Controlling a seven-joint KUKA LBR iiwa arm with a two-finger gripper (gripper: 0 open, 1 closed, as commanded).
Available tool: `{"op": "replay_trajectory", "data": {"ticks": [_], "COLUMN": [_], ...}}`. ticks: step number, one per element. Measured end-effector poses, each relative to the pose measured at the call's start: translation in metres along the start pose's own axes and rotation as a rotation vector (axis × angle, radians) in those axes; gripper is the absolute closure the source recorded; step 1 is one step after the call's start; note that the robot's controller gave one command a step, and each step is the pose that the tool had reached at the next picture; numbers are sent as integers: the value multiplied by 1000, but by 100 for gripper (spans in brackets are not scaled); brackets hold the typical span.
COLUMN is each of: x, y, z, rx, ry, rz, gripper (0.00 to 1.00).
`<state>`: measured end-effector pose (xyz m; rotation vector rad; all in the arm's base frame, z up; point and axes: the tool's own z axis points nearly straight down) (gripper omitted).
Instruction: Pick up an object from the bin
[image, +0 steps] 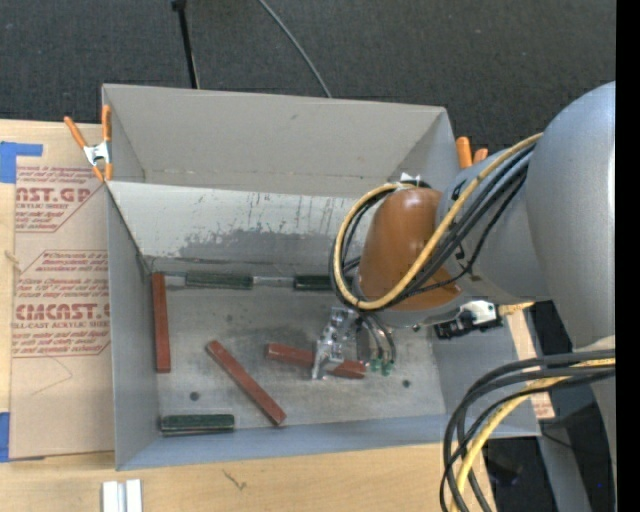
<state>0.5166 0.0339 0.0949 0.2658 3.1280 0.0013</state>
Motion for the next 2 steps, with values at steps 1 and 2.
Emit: {"op": "replay_trajectory", "data": {"ticks": [1, 2], "x": [1, 2], "y": [0, 0], "z": [-7, -22], "rx": [0, 2], "ry": [4, 11], "rz": [0, 0], "gripper": [100, 100]}}
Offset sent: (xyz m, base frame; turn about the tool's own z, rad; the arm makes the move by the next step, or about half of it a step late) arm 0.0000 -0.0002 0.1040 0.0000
